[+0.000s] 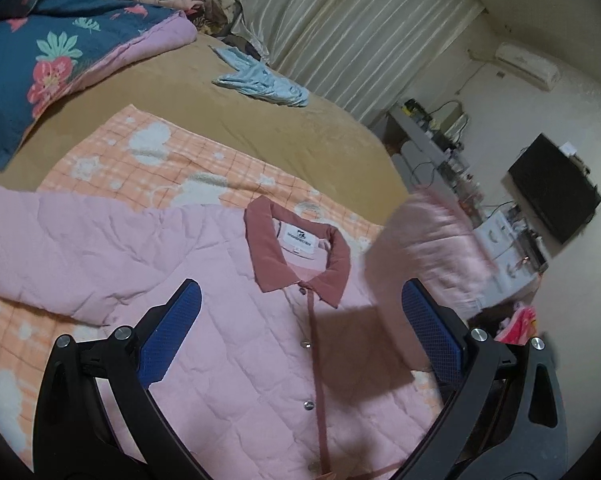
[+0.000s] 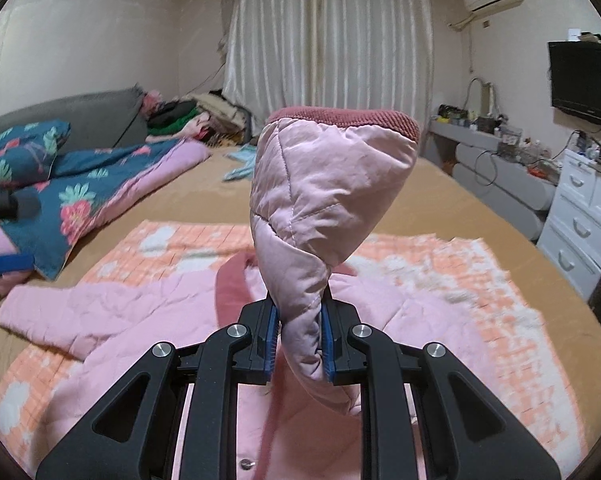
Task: Fold large clothes
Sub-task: 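Carry the held sleeve across the jacket front with the right gripper, then lay the sleeve on the jacket front and open the right gripper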
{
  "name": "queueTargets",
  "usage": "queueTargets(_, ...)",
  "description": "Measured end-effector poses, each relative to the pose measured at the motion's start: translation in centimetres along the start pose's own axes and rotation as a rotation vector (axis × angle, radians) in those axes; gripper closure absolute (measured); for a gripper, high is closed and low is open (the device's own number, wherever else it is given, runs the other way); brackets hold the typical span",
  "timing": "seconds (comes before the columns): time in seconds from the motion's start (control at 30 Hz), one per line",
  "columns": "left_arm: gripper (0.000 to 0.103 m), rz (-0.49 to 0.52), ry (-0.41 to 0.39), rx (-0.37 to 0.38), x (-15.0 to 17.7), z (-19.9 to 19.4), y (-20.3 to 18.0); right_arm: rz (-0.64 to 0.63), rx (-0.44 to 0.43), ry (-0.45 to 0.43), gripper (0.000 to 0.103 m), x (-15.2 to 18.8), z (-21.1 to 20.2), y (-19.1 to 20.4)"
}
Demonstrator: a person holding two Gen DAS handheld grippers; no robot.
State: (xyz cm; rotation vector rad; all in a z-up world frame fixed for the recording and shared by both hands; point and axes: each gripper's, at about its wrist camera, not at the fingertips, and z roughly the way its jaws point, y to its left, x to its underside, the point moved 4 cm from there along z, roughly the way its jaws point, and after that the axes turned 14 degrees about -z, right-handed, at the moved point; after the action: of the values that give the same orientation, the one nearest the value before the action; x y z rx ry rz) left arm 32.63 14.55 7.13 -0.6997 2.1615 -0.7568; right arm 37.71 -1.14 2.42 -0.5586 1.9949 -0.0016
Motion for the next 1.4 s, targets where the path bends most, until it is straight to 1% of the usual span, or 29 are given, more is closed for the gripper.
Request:
queueTargets(0.1, 0.009, -0.032, 0.025, 0.043, 0.4, 0.1, 0.5, -0.023, -0.028, 0.039, 0.085, 1.5, 1.6, 2.2)
queueTargets(0.13, 0.009, -0.036, 0.028, 0.047, 0.5, 0.2, 0.6, -0.036, -0.035, 0.052, 0.085, 1.9, 2.2, 2.9)
queueTargets(0.3, 0.009, -0.039, 0.058, 0.026, 1.2, 1.6, 1.2, -0.076, -0.048, 0.110, 0.083, 3.9, 4.3, 5.3)
queueTargets(0.43, 0.009, -0.046, 0.076, 0.017, 1.6, 2.5, 2.0, -0.118, -0.095, 0.150, 0.080, 5.5, 5.7, 7.6)
queueTargets(0.53, 0.009, -0.064, 0.096, 0.023, 2.0, 3.2, 2.6, -0.186, -0.123, 0.170, 0.076, 6.5, 6.3, 9.9)
queueTargets(0.63, 0.009, -0.088, 0.118, 0.014, 2.4, 3.9, 3.7, -0.235, -0.169, 0.191, 0.067, 7.6, 6.6, 11.7)
queueTargets(0.7, 0.009, -0.100, 0.133, 0.004, 2.9, 4.1, 4.4, -0.240, -0.217, 0.196, 0.050, 8.0, 6.4, 12.4)
queueTargets(0.8, 0.009, -0.119, 0.164, 0.002, 3.6, 4.5, 5.2, -0.222, -0.267, 0.209, 0.039, 8.5, 5.4, 12.4)
queueTargets(0.83, 0.009, -0.120, 0.168, -0.007, 3.8, 4.6, 5.5, -0.215, -0.283, 0.201, 0.034, 8.4, 5.0, 12.3)
queueTargets(0.87, 0.009, -0.120, 0.177, -0.028, 4.2, 4.9, 6.0, -0.204, -0.298, 0.185, 0.026, 8.3, 4.2, 12.0)
queueTargets(0.9, 0.009, -0.124, 0.184, -0.034, 4.4, 5.1, 6.3, -0.191, -0.302, 0.170, 0.021, 8.2, 3.6, 11.6)
queueTargets(0.93, 0.009, -0.134, 0.197, -0.037, 4.7, 5.4, 6.7, -0.174, -0.312, 0.159, 0.018, 8.2, 2.8, 10.9)
queueTargets(1.0, 0.009, -0.166, 0.235, -0.032, 5.5, 6.2, 7.4, -0.156, -0.314, 0.155, 0.017, 8.4, 1.8, 9.8)
queueTargets(1.13, 0.009, -0.200, 0.273, -0.056, 7.0, 7.8, 8.8, -0.131, -0.233, 0.178, 0.017, 9.0, 0.6, 5.5)
queueTargets(1.23, 0.009, -0.235, 0.294, -0.067, 8.1, 9.0, 9.6, -0.086, -0.172, 0.201, 0.017, 9.8, 0.0, 1.6)
queueTargets(1.3, 0.013, -0.254, 0.290, -0.049, 8.9, 9.8, 10.0, -0.059, -0.134, 0.220, 0.017, 10.5, -0.2, -0.7)
queueTargets(1.33, 0.019, -0.260, 0.296, -0.041, 9.4, 10.3, 10.1, -0.041, -0.112, 0.231, 0.017, 11.0, -0.3, -2.0)
queueTargets(1.37, 0.030, -0.259, 0.304, -0.047, 9.7, 10.6, 10.1, -0.027, -0.096, 0.240, 0.017, 11.3, -0.3, -3.0)
queueTargets(1.4, 0.035, -0.247, 0.308, -0.057, 10.1, 11.0, 10.1, -0.011, -0.079, 0.250, 0.017, 11.8, -0.3, -4.1)
